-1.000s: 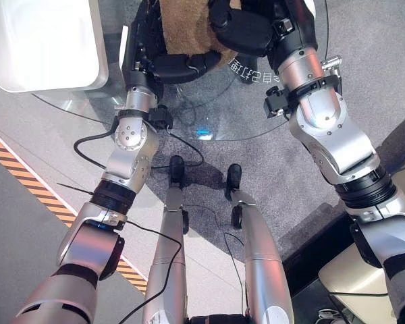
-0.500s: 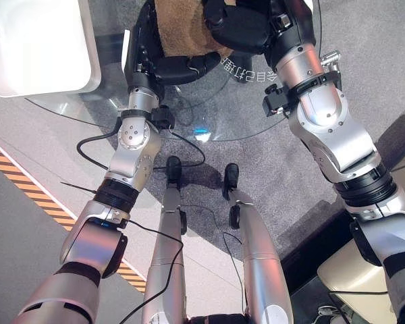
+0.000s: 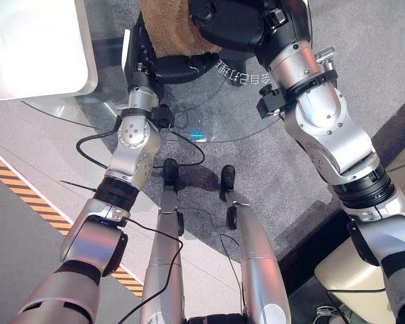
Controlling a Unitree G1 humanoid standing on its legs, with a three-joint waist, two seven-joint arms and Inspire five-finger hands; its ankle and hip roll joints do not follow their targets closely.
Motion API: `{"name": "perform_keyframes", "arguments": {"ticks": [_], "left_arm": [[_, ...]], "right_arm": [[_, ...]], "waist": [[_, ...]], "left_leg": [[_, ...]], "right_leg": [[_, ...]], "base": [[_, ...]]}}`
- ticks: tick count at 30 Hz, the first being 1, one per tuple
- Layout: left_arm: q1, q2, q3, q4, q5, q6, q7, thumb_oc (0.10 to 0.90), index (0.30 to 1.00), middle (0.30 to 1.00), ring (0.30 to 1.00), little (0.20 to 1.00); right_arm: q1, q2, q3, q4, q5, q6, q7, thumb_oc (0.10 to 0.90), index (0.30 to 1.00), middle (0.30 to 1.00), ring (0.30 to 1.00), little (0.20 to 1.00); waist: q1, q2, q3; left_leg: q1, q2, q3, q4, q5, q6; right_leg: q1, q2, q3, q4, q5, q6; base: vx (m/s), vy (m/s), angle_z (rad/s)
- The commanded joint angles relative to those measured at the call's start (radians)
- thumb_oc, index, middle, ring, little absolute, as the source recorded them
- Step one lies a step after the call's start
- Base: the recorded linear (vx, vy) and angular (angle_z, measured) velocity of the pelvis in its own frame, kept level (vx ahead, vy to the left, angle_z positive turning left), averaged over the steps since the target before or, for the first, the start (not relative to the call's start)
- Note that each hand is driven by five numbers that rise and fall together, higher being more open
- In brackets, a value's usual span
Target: Wipe the table with a cloth and put it in the basket.
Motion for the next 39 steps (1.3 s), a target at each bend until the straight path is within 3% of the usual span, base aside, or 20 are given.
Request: {"name": "perform_keyframes", "arguments": {"ticks": [1,2,4,14,39], "left_arm": [[-0.141,-0.020,-0.021,-0.086,0.053,-0.090,-0.031,0.800,0.900,0.900,0.900,0.900],[-0.142,-0.024,-0.022,-0.089,0.060,-0.096,-0.031,0.800,0.900,0.900,0.900,0.900],[-0.144,-0.029,-0.025,-0.095,0.068,-0.103,-0.030,0.100,0.300,0.300,0.300,0.200],[-0.147,-0.044,-0.028,-0.120,0.003,-0.102,-0.099,0.100,0.300,0.300,0.300,0.200],[-0.135,-0.065,-0.024,-0.137,-0.021,-0.110,-0.101,0.100,0.300,0.300,0.300,0.200]], "right_arm": [[-0.195,0.062,-0.099,-0.248,0.030,-0.177,0.027,0.100,0.300,0.300,0.300,0.200],[-0.194,0.064,-0.099,-0.249,0.028,-0.176,0.028,0.100,0.300,0.300,0.300,0.200],[-0.192,0.068,-0.098,-0.250,0.027,-0.175,0.030,0.100,0.300,0.300,0.300,0.200],[-0.182,0.078,-0.096,-0.255,0.024,-0.171,0.038,0.100,0.300,0.300,0.300,0.200],[-0.175,0.095,-0.099,-0.254,0.011,-0.165,0.046,0.100,0.300,0.300,0.300,0.200]], "waist": [[0.022,-0.023,-0.024],[0.021,-0.023,-0.024],[0.020,-0.022,-0.024],[0.017,-0.020,-0.024],[0.014,-0.009,-0.024]], "left_leg": [[0.051,-0.024,0.045,0.082,-0.132,0.039],[0.051,-0.024,0.045,0.081,-0.131,0.039],[0.052,-0.024,0.046,0.080,-0.130,0.039],[0.052,-0.023,0.049,0.078,-0.129,0.037],[0.049,-0.025,0.051,0.076,-0.123,0.039]], "right_leg": [[0.092,0.052,0.028,-0.105,0.013,0.030],[0.091,0.052,0.028,-0.105,0.013,0.030],[0.091,0.052,0.029,-0.106,0.013,0.029],[0.090,0.049,0.031,-0.107,0.014,0.030],[0.084,0.045,0.034,-0.108,0.016,0.030]], "base": [[0.00,0.000,0.00],[0.00,0.000,0.00],[0.00,0.000,0.00],[0.00,0.000,0.00],[0.00,0.000,0.00]]}}
